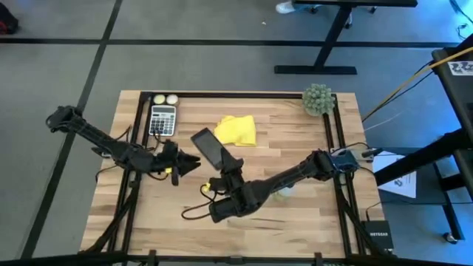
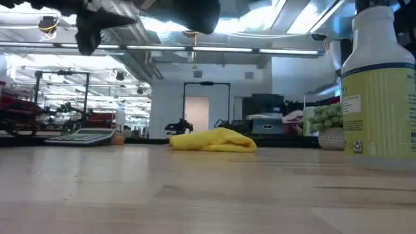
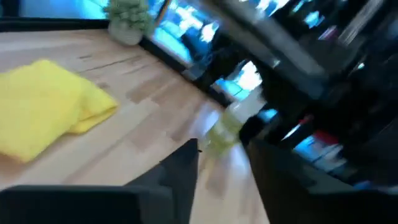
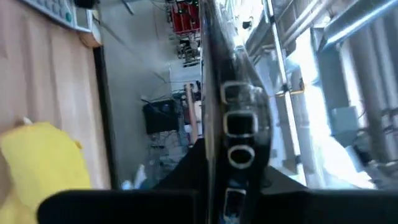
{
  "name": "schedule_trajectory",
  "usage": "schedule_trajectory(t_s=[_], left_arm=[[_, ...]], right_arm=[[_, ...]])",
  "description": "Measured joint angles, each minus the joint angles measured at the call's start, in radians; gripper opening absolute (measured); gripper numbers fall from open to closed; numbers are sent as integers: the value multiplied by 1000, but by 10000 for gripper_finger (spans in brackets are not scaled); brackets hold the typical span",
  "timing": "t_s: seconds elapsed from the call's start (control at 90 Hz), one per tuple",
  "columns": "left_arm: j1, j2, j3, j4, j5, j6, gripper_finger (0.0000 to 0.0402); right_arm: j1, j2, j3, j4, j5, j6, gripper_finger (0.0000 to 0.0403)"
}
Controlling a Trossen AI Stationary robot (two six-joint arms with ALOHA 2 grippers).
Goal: Apply microfiber cloth
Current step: Spray the front of the black cellphone using the white spray bottle
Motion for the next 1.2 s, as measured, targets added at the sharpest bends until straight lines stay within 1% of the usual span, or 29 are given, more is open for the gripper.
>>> schedule_trajectory(t_s=[0.067,0.156,0.267,0.367,0.5,0.7,0.833,0.967,1.044,1.122,1.2], left_arm=[[9,0,0,73,26,4,171],[11,0,0,140,30,3,189],[11,1,1,147,28,-20,203],[11,11,1,143,3,-47,209],[30,30,1,143,-36,-56,210],[89,57,1,153,-34,-120,210],[119,77,2,163,-34,-155,210],[129,97,2,200,-34,-147,210],[135,107,2,220,-34,-132,210],[142,116,2,219,-35,-143,201],[150,120,2,225,-37,-150,180]], right_arm=[[0,0,0,0,0,-17,14],[-1,0,0,0,0,-32,14],[-1,0,0,1,0,-50,14],[-1,0,0,18,0,-76,14],[0,0,0,65,0,-143,14],[6,0,0,168,-1,-259,14],[4,3,0,199,-26,-290,14],[6,6,0,243,-73,-289,14],[6,8,0,276,-75,-292,14],[6,11,0,284,-63,-311,14],[6,11,0,292,-64,-316,19]])
